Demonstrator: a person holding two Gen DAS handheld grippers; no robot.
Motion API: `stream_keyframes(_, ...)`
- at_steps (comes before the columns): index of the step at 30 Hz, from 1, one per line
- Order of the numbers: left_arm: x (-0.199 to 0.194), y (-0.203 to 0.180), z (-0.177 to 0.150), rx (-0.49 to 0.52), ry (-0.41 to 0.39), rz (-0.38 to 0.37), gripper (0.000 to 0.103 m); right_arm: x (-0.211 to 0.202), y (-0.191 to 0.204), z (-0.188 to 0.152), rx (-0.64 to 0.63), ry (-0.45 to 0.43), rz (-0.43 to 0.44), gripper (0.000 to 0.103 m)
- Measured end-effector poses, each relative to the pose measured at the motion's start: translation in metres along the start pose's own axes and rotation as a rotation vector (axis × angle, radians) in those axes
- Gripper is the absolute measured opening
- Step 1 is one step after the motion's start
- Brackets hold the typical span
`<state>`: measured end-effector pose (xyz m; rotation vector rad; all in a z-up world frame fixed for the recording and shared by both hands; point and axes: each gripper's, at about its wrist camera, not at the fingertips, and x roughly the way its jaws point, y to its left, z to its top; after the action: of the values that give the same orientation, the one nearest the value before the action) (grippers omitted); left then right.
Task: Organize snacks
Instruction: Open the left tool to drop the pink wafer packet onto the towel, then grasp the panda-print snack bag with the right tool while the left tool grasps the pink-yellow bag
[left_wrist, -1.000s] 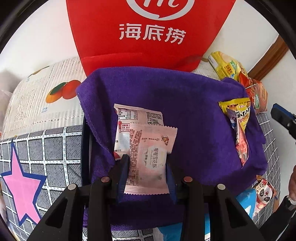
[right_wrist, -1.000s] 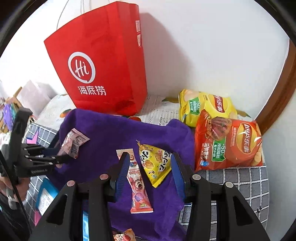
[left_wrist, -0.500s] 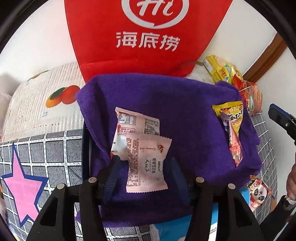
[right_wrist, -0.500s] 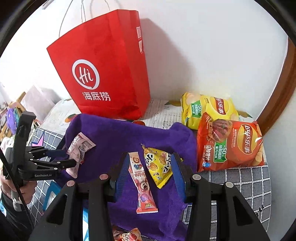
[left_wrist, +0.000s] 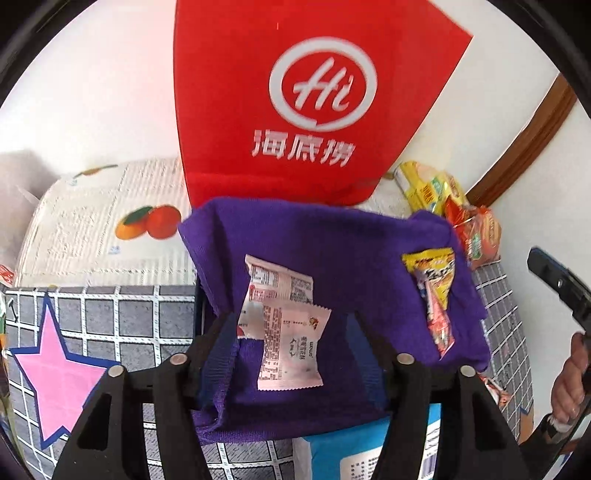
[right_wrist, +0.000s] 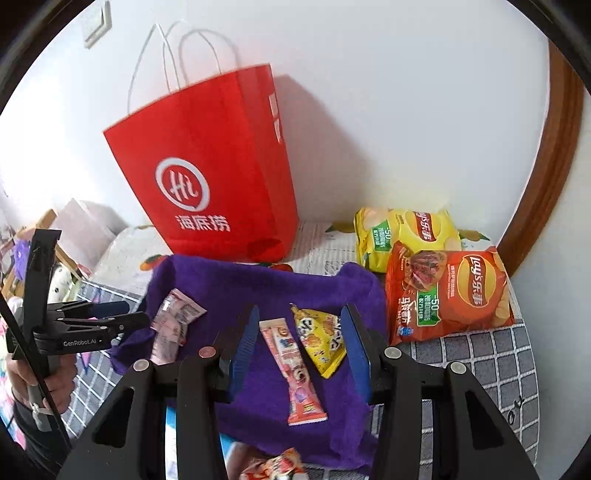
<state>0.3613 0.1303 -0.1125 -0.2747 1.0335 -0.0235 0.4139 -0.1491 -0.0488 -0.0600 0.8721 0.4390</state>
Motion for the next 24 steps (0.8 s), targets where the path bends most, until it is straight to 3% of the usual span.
stream_keyframes(6, -0.017, -0.007, 0.001, 0.013, -0.038, -0.022, 0.066, -0.021, 0.004, -0.028, 0.023, 0.002, -0.010, 0.051)
stream_keyframes(16, -0.043, -0.024, -0.003, 0.046, -0.084, -0.066, 0.067, -0.046, -0.012, -0.113, 0.162, 0.084, -0.026, 0.052)
stream_keyframes(18, -0.048, -0.026, -0.003, 0.051, -0.093, -0.072, 0.069, -0.050, -0.013, -0.130, 0.201, 0.084, -0.003, 0.057)
stream_keyframes(24, -0.054, -0.029, -0.004, 0.057, -0.101, -0.088, 0.069, -0.032, -0.005, -0.156, 0.259, 0.125, 0.024, 0.060)
